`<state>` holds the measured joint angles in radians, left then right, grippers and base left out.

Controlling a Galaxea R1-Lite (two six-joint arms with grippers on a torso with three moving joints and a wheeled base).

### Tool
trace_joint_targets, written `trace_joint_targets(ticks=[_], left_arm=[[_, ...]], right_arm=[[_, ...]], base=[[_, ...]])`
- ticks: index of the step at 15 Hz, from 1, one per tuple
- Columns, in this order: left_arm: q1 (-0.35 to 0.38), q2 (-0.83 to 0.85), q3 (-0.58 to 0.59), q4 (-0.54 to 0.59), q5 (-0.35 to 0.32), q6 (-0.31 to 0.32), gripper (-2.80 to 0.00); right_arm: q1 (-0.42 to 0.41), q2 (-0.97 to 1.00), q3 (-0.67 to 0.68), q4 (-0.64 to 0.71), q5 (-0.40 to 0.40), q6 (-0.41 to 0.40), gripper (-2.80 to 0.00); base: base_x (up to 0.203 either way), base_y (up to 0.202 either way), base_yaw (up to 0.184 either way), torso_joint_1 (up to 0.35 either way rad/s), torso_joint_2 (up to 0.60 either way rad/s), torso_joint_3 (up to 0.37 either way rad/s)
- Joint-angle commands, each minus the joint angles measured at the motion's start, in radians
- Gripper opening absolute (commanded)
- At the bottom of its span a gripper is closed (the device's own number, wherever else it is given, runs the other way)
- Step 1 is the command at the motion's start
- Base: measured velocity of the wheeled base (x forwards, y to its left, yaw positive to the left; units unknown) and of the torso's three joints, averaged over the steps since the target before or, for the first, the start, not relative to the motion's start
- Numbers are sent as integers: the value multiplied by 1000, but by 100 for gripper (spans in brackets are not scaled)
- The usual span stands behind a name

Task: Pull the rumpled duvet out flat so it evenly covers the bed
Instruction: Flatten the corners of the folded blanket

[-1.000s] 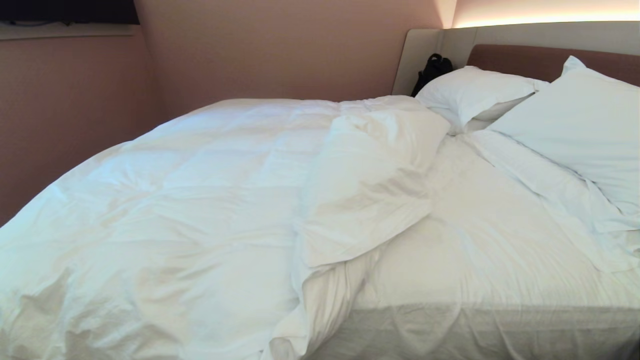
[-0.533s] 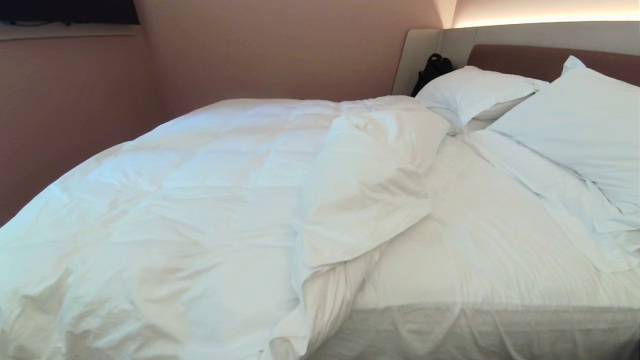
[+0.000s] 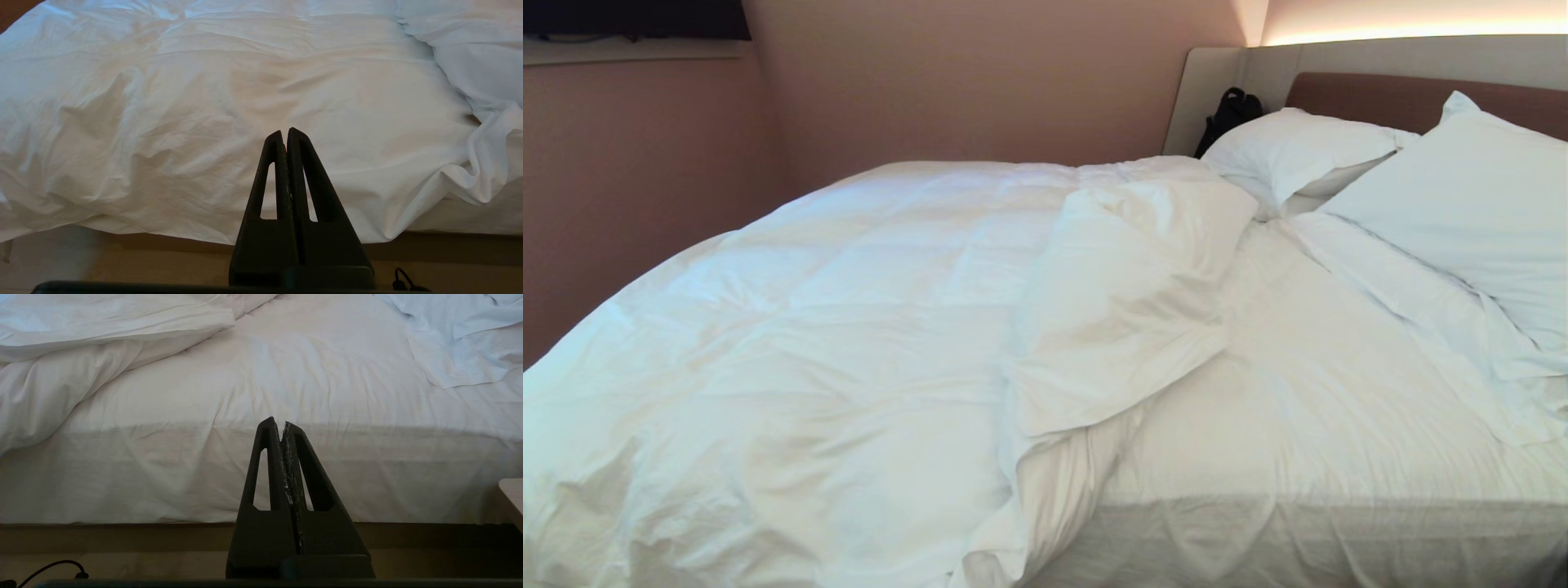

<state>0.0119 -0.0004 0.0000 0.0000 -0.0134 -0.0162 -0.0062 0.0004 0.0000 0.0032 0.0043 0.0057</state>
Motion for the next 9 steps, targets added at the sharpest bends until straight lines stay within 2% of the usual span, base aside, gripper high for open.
trace_joint_targets(ticks=[1,9], left_arm=[[0,0,0,0,0,-1,-280],[0,0,0,0,0,-1,-280]], right_arm=[[0,0,0,0,0,0,-280],[0,0,0,0,0,0,-280]], base=[[0,0,0,0,0,0],[0,0,0,0,0,0]])
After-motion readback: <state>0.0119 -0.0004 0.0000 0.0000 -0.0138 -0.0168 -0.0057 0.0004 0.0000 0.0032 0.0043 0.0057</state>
